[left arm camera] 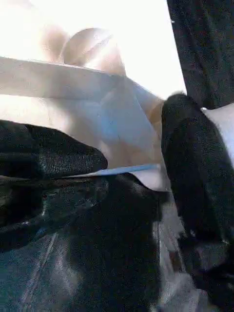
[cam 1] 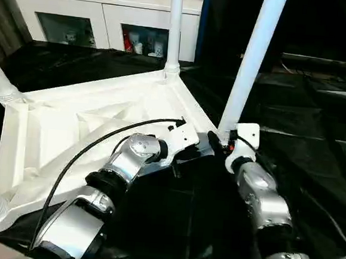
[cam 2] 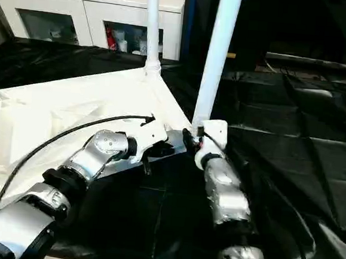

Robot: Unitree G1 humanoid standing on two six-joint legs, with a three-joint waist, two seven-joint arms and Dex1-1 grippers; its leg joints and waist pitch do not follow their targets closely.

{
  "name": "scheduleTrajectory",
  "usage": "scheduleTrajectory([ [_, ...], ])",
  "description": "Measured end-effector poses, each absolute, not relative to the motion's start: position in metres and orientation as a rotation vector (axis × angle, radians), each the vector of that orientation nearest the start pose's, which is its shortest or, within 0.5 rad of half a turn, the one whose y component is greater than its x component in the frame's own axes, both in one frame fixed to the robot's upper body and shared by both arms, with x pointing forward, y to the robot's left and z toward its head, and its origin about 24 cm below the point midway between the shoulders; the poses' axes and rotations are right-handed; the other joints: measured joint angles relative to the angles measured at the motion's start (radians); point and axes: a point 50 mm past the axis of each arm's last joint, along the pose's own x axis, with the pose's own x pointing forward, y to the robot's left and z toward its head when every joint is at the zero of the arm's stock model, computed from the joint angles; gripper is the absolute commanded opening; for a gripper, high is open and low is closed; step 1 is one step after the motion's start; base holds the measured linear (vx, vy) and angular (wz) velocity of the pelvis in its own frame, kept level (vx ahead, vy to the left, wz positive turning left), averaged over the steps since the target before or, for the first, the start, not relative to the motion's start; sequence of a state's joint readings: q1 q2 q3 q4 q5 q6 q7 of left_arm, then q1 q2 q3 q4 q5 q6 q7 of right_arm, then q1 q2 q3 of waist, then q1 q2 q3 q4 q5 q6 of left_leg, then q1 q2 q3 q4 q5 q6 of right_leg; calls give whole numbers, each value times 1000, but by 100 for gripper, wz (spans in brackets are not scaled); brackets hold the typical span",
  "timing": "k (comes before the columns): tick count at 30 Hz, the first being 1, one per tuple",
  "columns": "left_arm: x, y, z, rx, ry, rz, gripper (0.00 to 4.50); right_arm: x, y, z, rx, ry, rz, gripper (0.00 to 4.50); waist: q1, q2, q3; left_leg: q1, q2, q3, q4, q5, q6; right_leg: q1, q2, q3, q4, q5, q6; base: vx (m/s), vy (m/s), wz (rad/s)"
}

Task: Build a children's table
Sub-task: Rotate leg to tighten

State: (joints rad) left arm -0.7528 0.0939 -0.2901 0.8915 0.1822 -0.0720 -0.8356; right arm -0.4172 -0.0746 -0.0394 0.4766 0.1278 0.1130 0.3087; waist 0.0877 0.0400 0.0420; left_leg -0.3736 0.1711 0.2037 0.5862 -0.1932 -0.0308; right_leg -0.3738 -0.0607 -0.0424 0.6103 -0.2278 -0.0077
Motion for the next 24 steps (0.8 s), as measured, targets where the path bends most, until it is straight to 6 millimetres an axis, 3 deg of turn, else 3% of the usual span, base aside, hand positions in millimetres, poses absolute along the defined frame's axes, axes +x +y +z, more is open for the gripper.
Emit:
scheduleTrajectory([
  [2,339,57,46,485,285,-1191,0,322,-137,46,52,168,436,382,2,1,0,0,0,0,0,0,0,0,0,-1,0,0,0,0,0,0],
  [10,336,79,47,488,295,-1308,0,279,-191,54,-119,295,792,382,5,1,1,-1,1,0,2,0,1,1,0,-1,0,-1,1,0,0,0],
  [14,335,86,47,478,304,-1332,0,268,-203,54,-138,359,855,382,0,3,2,-1,1,0,2,0,1,0,0,-1,0,-1,1,0,0,0],
  [19,332,87,48,481,291,-1394,0,258,-227,67,-151,378,843,382,9,4,3,-4,1,0,3,1,3,0,0,-1,-1,-1,1,0,0,0],
  [24,331,88,48,482,277,-1388,0,246,-231,65,-130,392,846,382,11,10,2,-7,1,0,4,2,5,-3,0,-1,1,-1,1,0,0,0],
])
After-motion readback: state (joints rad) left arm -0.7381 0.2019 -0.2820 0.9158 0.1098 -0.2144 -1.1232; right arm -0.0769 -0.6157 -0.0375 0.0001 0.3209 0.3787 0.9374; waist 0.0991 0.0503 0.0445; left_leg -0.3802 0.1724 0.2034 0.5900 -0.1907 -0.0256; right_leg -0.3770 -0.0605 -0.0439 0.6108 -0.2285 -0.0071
